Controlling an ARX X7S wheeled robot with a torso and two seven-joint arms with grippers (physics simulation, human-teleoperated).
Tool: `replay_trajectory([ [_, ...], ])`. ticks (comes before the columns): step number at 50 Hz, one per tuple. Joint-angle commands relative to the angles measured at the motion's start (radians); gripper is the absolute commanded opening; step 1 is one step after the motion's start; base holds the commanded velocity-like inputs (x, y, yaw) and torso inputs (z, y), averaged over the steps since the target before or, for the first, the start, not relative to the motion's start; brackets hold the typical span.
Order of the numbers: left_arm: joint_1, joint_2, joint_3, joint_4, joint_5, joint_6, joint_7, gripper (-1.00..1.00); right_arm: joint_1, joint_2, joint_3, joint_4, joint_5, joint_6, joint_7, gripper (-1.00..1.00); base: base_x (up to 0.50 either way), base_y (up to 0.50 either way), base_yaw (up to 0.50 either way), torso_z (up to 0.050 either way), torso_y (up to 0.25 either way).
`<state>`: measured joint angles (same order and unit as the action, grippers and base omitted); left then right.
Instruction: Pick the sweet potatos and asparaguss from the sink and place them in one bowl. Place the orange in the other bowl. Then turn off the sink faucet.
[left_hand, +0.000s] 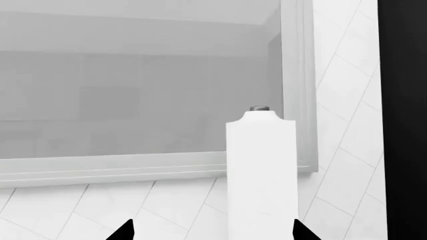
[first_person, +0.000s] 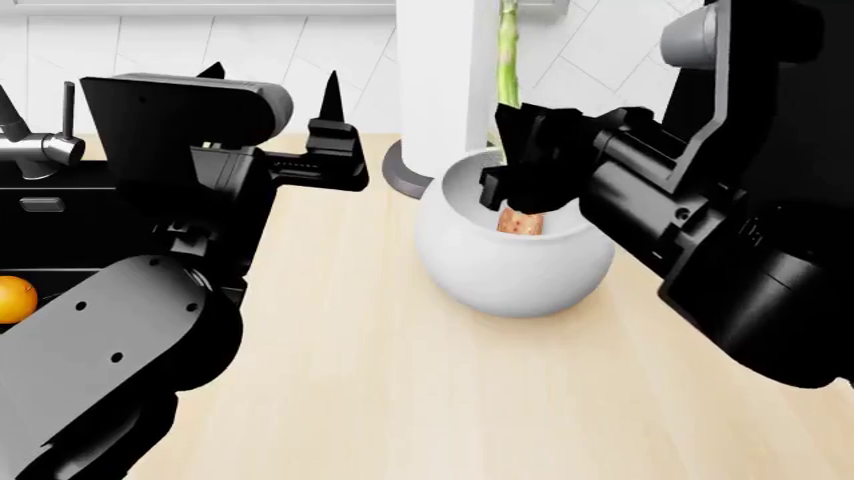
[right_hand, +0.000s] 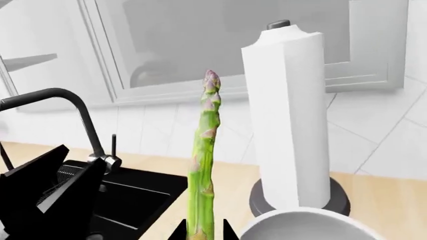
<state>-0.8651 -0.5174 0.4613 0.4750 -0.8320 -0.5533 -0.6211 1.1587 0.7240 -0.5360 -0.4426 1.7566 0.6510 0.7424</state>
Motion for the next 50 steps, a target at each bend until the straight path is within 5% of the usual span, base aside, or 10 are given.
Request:
replay_trajectory([
  [1, -0.006, 0.003, 0.001, 0.001, -0.002, -0.002, -0.005, 1.00, -0.026, 0.040, 0.014, -0.043, 0.026, -0.002, 0.034, -1.00, 0.00, 0.00, 0.00, 0.000, 0.000],
  [50, -0.006, -0.002, 0.003, -0.003, -0.005, 0.007, -0.008, 1.00, -0.021, -0.018, -0.048, 0.164, -0.096, 0.016, -0.080, -1.00, 0.00, 0.00, 0.00, 0.000, 0.000],
])
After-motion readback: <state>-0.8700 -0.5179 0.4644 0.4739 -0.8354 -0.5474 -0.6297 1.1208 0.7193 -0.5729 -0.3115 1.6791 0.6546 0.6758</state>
